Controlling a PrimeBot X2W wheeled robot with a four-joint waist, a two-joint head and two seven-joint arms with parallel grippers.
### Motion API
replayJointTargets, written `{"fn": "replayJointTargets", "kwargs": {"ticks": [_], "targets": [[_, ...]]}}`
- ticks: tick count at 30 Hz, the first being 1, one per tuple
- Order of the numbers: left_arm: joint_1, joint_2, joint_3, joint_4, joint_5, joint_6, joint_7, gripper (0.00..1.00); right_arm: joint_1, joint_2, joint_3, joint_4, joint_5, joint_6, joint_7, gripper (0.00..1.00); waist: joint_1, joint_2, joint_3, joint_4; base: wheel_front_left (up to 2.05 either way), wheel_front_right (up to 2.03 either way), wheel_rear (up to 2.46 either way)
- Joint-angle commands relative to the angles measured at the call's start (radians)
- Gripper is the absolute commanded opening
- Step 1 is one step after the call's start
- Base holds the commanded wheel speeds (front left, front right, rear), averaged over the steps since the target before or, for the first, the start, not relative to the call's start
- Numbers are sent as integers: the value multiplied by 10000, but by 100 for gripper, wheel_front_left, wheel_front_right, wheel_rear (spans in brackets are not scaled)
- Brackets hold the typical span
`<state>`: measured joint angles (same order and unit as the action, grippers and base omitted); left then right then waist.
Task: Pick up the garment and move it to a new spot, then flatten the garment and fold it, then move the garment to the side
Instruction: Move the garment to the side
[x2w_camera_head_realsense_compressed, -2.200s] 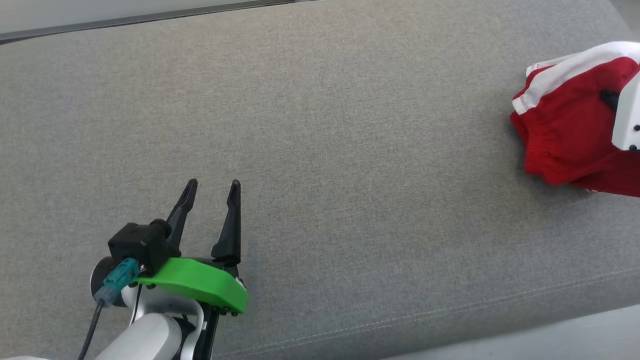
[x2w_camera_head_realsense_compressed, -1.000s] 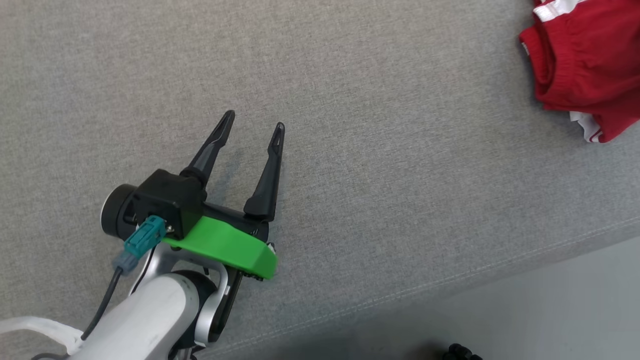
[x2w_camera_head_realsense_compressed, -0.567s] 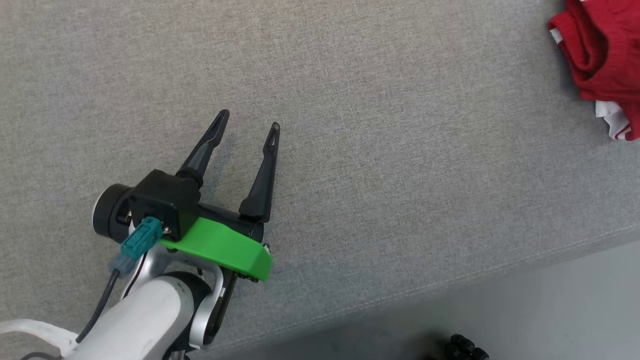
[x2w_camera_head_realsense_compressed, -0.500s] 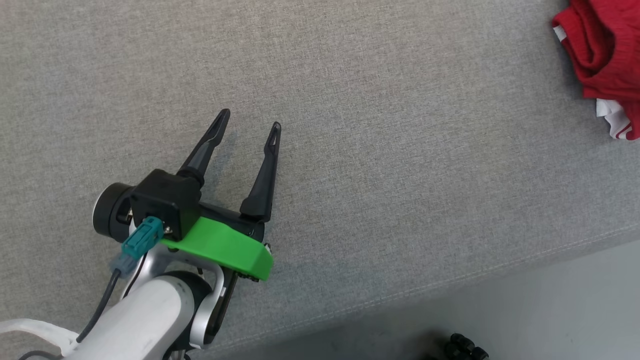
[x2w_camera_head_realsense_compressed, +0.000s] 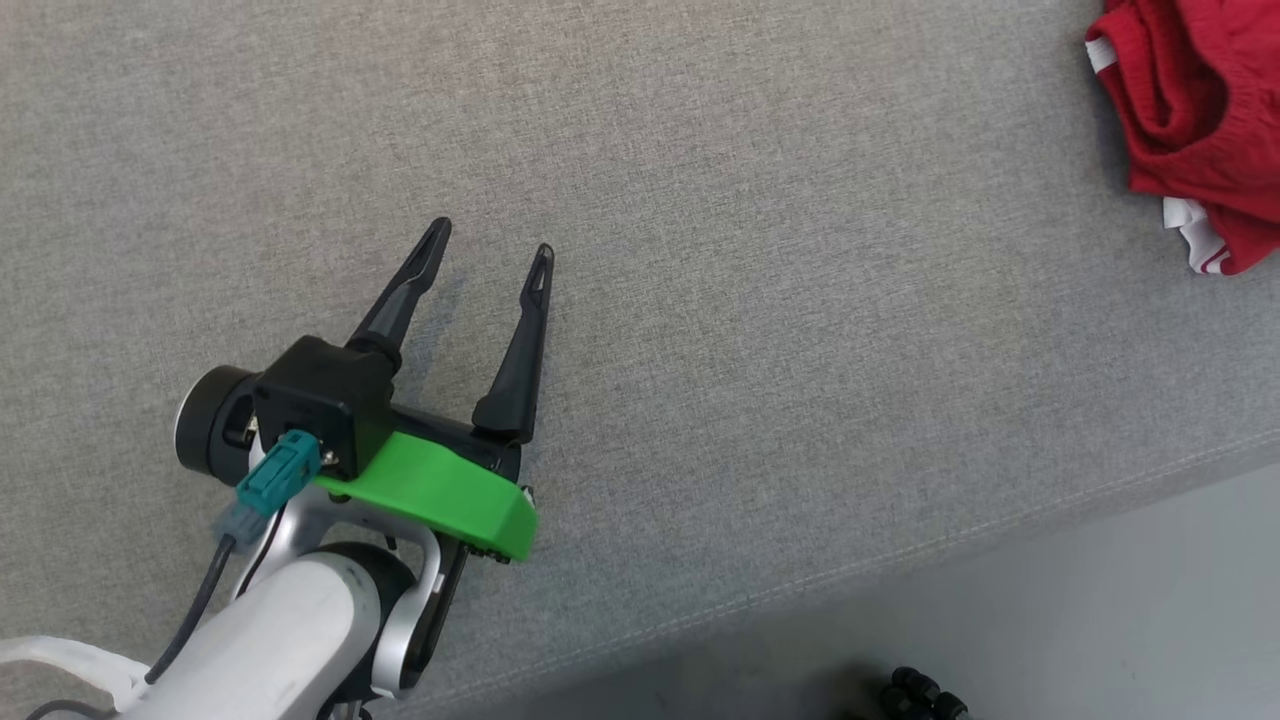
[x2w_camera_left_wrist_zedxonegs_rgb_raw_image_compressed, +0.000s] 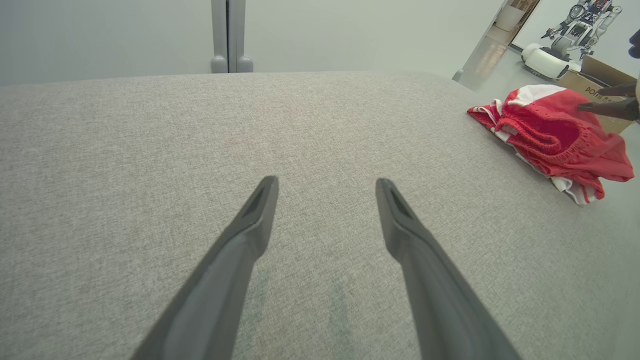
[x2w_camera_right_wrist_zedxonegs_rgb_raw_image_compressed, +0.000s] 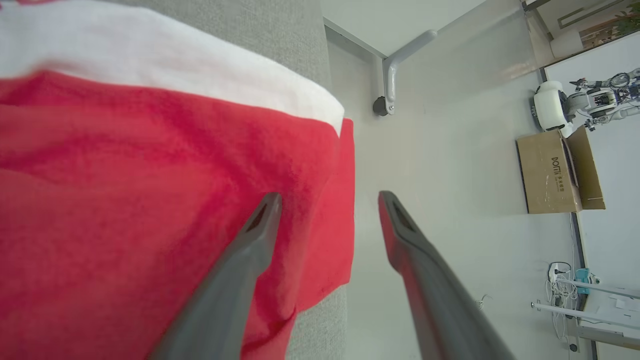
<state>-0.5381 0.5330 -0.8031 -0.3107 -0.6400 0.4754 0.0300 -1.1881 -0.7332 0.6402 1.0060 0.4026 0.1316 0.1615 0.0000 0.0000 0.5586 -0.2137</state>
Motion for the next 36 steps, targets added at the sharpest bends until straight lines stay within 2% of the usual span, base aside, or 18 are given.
{"fn": "replayJointTargets", "kwargs": {"ticks": [1,8,13,20,25,32,36], "targets": [[-45,77,39,29,4,9,-1,100,220,-57,63,135,80,-19,-164,100,0,0,-64,-42,0,0,0],[62,123,103,125,-120,-3,-72,100,494,-150,99,724,271,-19,-838,100,0,0,-286,-147,0,0,0],[232,131,163,214,-225,48,-205,100,225,143,-105,789,538,-17,-1569,100,0,0,-643,-279,0,0,0],[449,-17,446,569,-501,-93,-695,100,33,574,-455,530,1177,-19,-2398,100,0,0,-1458,-238,0,0,0],[807,-217,859,1213,-1096,-416,-1358,100,235,982,-574,217,1577,-19,-2843,100,0,0,-2328,70,0,0,0],[1360,-434,1473,2583,-1825,-1107,-2414,100,994,1444,-660,-269,1990,-17,-3270,100,0,0,-3571,947,0,0,0],[1769,-474,1852,3154,-2249,-1315,-2621,100,1704,1753,-709,-741,2369,-17,-3357,100,0,0,-4166,1456,0,0,0]]}}
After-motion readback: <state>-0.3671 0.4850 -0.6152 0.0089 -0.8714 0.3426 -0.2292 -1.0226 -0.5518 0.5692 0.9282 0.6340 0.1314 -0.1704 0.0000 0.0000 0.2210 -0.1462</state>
